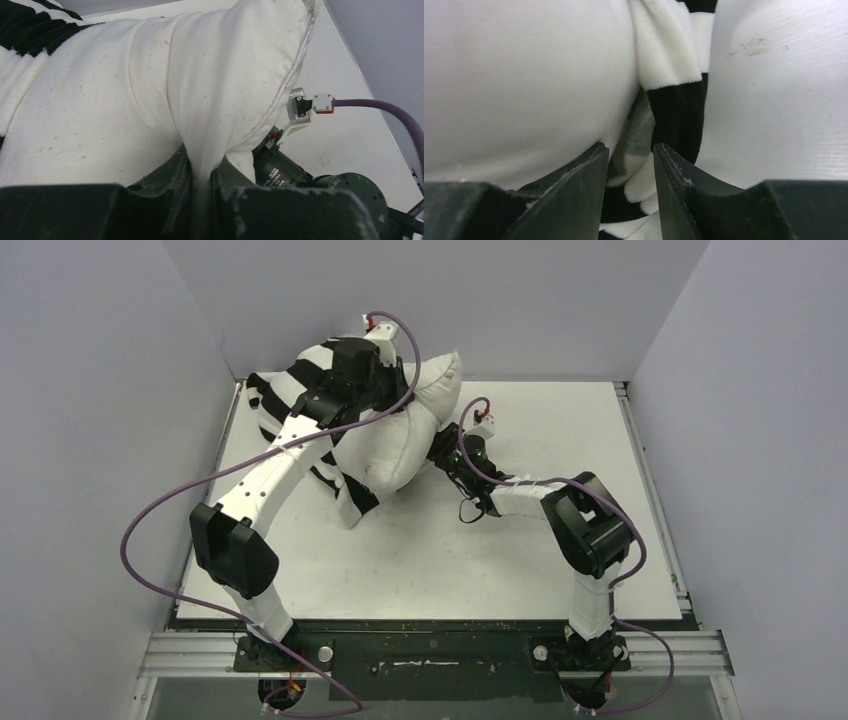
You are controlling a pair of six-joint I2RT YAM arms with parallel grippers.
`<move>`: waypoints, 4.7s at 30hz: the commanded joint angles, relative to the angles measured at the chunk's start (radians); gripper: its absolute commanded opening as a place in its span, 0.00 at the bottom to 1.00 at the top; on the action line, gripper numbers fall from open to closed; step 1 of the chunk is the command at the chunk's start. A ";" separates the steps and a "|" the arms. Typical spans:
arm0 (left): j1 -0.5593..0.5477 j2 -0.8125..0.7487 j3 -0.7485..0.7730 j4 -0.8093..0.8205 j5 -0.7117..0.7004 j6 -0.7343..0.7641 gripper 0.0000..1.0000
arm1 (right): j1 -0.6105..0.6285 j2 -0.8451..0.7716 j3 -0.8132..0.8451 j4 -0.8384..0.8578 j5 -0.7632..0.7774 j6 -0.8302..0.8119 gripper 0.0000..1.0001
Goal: Put the pillow into the pillowcase
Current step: Stuff the pillow into the pillowcase.
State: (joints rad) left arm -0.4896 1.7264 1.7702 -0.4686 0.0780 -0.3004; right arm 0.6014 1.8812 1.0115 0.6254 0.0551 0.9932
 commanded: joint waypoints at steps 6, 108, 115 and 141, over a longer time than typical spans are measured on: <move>0.019 -0.080 0.019 0.134 0.005 -0.038 0.00 | 0.010 0.119 0.170 -0.050 0.148 -0.143 0.45; -0.065 0.375 -0.291 0.525 -0.317 0.172 0.05 | -0.307 -0.559 -0.194 0.389 -0.962 -0.171 0.00; -0.006 0.415 -0.333 0.863 -0.255 -0.101 0.05 | -0.117 -0.458 -0.186 0.256 -1.075 -0.263 0.00; 0.004 -0.289 -0.332 0.206 0.054 -0.056 0.66 | -0.182 -0.112 -0.095 0.444 -0.671 0.050 0.00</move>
State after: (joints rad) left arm -0.4931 1.4921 1.3876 -0.0536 0.1822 -0.4831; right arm 0.4225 1.7844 0.8700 0.9031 -0.6037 0.9779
